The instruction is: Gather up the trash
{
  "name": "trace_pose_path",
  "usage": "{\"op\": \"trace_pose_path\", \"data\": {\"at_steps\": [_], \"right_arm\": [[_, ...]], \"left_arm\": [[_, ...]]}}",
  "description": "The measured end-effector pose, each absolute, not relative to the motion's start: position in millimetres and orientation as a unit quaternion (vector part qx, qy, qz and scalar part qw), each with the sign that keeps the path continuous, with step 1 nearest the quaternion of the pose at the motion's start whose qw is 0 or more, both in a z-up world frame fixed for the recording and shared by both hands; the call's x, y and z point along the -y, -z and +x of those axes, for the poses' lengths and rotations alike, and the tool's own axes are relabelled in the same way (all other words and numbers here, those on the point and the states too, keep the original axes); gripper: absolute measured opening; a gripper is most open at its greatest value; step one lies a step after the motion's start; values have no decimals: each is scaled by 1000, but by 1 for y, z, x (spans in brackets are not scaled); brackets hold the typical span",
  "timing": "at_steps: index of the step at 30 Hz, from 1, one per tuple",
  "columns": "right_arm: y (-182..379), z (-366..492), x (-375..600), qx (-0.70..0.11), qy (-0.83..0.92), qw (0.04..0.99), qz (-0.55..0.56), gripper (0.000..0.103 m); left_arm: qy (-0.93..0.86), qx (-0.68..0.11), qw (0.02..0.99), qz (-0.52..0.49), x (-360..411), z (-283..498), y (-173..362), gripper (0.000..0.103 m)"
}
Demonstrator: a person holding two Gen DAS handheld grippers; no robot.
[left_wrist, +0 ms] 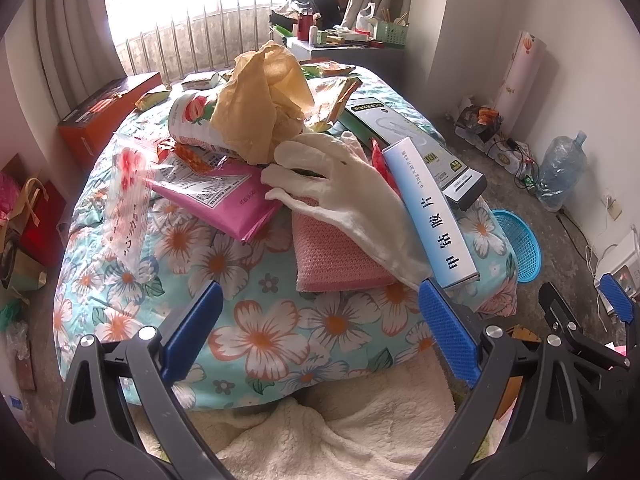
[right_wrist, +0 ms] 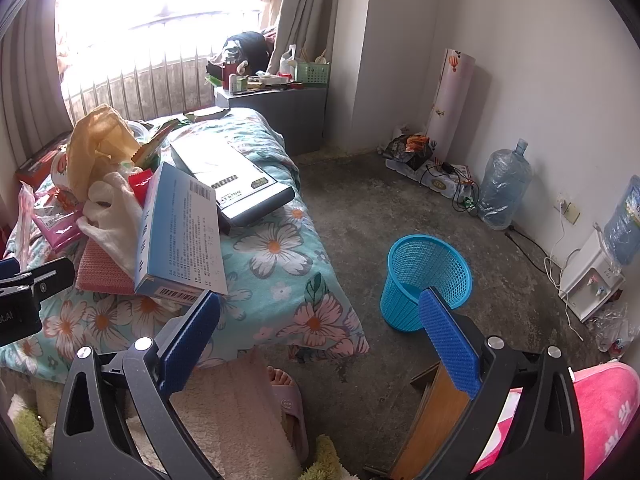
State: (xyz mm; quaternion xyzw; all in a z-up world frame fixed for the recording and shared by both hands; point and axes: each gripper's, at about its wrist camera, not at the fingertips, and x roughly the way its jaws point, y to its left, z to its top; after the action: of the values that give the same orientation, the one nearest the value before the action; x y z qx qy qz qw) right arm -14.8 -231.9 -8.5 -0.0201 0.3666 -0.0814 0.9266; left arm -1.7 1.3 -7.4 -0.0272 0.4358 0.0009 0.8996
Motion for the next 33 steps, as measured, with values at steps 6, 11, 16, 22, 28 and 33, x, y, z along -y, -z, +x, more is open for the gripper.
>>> {"op": "trace_pose_path", "data": {"at_steps": [6,11,16,22,28,33], "right_arm": [[9,-15,232,-366,81,927,-20,97],[9,-15,232,-366,82,927,-20,97],[9,-15,232,-366,81,927,-20,97],[9,-15,232,-366,82,927,-20,97],[9,-15,232,-366,82,927,-20,97],[9,-15,231,-365,82,927,-20,97]], "left_arm": [[-3,-436,899,-28,-2,-2,8,94],[-4,-438,898,-27,-3,-3,9,94],[-5,-439,898,-27,-3,-2,9,94],[-7,-443,896,-27,-4,-2,11,94],[-10,-446,895,-27,-2,1,12,94],[-11,-447,894,-26,-1,1,12,94]]}}
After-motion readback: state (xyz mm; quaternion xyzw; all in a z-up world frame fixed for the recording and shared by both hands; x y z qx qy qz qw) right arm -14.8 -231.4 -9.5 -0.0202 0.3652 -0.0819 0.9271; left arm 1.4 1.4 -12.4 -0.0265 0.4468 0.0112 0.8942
